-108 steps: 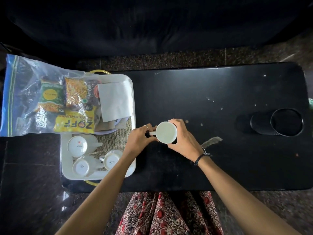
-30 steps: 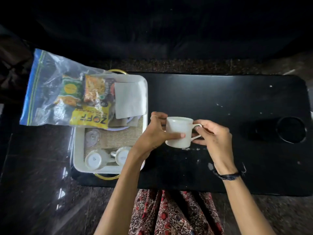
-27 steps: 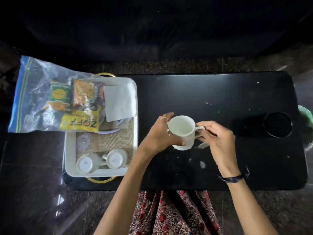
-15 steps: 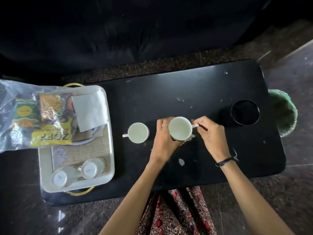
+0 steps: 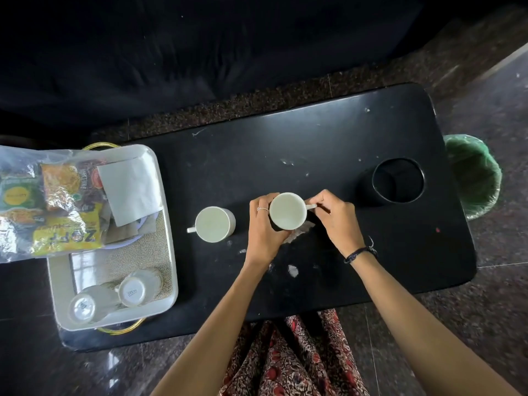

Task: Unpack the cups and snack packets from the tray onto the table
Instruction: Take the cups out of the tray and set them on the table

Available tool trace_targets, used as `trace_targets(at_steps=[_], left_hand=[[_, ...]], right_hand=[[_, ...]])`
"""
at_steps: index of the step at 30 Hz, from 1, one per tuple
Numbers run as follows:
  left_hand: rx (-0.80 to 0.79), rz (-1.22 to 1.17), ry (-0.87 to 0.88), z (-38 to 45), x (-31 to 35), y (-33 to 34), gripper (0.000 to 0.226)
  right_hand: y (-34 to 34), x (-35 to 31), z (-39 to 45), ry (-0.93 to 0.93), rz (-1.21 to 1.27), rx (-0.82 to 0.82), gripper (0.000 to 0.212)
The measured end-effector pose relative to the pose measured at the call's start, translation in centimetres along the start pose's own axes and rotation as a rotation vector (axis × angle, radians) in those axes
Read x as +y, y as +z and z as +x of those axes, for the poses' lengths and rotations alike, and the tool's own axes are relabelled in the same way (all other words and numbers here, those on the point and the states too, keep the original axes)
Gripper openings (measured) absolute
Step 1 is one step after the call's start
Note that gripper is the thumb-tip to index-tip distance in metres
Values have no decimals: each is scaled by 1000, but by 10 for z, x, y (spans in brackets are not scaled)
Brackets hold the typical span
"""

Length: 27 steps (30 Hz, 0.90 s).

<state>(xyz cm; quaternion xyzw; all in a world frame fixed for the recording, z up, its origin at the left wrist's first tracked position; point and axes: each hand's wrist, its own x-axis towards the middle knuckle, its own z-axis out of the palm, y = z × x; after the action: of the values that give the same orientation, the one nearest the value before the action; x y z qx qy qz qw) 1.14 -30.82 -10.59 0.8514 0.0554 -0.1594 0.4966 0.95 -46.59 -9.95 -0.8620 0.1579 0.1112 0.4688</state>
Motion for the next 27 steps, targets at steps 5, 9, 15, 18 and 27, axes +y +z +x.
trace_targets(at_steps=[5, 9, 15, 18, 27], left_hand=[[21, 2, -1, -1, -4, 6, 70], [23, 17, -6, -1, -9, 8, 73], [-42, 32, -10, 3, -7, 3, 81], [-41, 51, 5, -3, -2, -2, 94], [193, -178, -42, -59, 31, -69, 41]], right_hand=[[-1, 3, 2, -11, 9, -18, 12], [1, 5, 4, -10, 15, -40, 13], [2, 6, 6, -47, -57, -56, 21], [0, 0, 1, -59, -136, -85, 41], [32, -87, -61, -308, 27, 163, 12]])
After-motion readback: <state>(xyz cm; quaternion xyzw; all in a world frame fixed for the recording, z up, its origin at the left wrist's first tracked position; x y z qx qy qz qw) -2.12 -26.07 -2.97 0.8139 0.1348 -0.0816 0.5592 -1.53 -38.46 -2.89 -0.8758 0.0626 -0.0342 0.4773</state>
